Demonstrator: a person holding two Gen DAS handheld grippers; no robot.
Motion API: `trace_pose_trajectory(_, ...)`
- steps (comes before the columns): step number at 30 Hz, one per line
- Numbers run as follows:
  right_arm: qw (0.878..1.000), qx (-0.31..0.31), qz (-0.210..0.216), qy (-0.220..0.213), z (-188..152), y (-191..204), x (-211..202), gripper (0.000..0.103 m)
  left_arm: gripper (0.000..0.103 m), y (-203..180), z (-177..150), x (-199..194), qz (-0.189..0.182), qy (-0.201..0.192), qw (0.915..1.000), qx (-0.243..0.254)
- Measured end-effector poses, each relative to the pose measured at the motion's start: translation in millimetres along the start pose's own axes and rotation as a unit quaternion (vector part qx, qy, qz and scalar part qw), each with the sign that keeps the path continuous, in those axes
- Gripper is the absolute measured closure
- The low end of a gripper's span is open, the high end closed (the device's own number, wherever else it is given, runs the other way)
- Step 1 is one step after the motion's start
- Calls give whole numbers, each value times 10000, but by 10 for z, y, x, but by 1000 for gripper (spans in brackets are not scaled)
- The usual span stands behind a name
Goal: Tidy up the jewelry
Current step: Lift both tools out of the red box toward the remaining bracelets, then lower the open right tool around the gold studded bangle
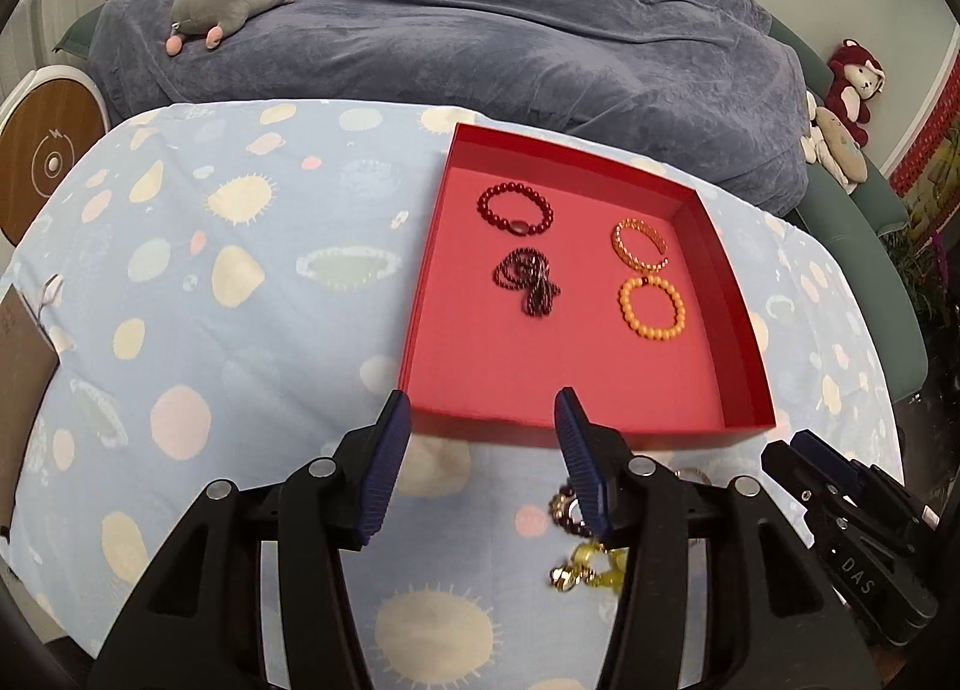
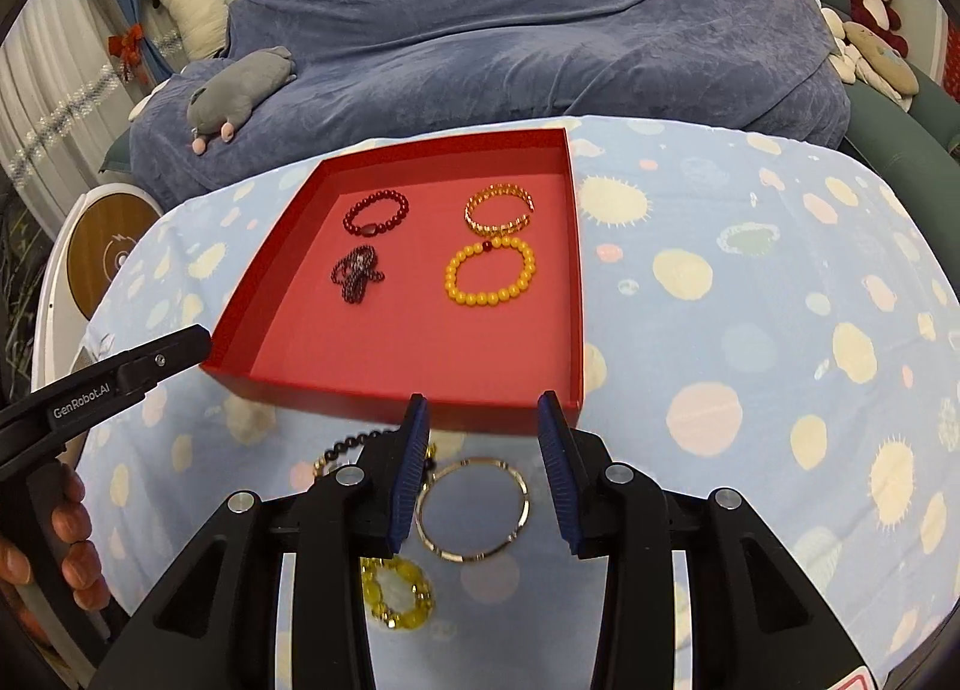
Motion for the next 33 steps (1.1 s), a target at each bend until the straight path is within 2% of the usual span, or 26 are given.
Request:
trace_pose_trajectory(6,9996,62,-25,262,-403,-31,-71,66,55,-50,-395,-56,12,181,9998,108)
trace_pose_trajectory(15,9988,154,-32,473,-748,-37,-112,66,55,-149,-821,-85,-57,451,9986,259)
trace_pose_trajectory(25,9985,91,-84,533,-671,1,77,66,52,-179,-941,-20,9,531,9981,324)
trace_pose_trajectory(26,9985,66,-99,540,-655,17,110,64,51,-175,-938,-10,17,534,9980,329)
trace_pose_trajectory(28,9985,14,-126,524,-615,53,164,55,50,-162,-929,8,36,543,9980,308)
trace_pose_trajectory(33,9984,-82,-208,519,-514,117,315,49,47,-110,-891,53,80,530,9982,256)
Point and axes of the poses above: each gripper's, at about its wrist camera, not at the fingertips, and x roughly the way its jaws point, y to its left, z to its top, the point moved 2 cm from there along x, roughly the way its jaws point, and after that the axes turned 1 degree about y, right-handed, at the moved point
